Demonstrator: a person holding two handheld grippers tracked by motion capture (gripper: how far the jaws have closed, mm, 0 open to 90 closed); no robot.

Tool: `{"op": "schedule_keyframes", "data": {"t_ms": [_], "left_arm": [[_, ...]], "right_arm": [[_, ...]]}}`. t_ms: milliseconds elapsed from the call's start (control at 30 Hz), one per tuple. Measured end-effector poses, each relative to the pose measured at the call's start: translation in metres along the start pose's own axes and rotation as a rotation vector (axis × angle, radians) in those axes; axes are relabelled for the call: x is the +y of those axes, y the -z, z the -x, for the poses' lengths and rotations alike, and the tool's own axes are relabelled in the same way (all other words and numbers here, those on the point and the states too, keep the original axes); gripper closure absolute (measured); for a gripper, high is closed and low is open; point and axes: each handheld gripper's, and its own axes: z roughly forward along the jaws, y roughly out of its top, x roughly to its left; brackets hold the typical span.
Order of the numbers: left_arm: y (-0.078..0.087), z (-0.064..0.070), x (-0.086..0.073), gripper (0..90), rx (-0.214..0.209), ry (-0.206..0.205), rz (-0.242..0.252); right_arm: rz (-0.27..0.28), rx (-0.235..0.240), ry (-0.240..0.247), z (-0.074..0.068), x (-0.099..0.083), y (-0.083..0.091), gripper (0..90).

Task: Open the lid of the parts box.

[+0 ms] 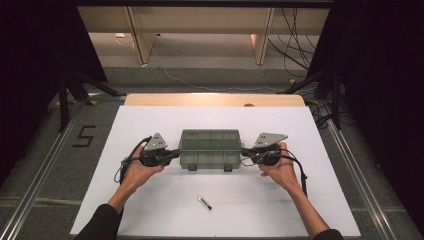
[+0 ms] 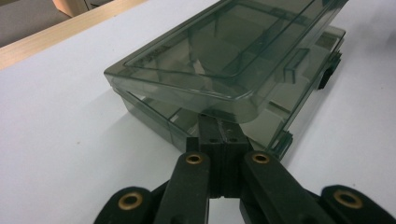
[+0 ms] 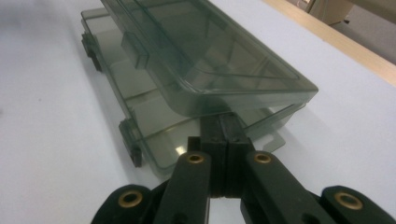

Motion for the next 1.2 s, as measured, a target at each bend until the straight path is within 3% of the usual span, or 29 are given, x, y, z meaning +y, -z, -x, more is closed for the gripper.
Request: {"op": "schedule_keyframes", "data": {"t_ms": [367,567,1200], "left_arm": [[0.005,-0.001,0.013,89.5,0.013,-0.024,0.038],[0.008,-0.005,0.018,89.5,0.017,-0.019,0.051],[0.006,-0.012,0.035,89.5,0.04,-0.01,0.108]], "right_arm": [[0.079,-0.028,-0.013,0.007,0.005,0.007,90.0],[0.079,-0.012,-0.039,0.009,0.006,0.007,90.0],[0.133,-0.061,-0.026,0.018,0.019,0.002,90.0]]}}
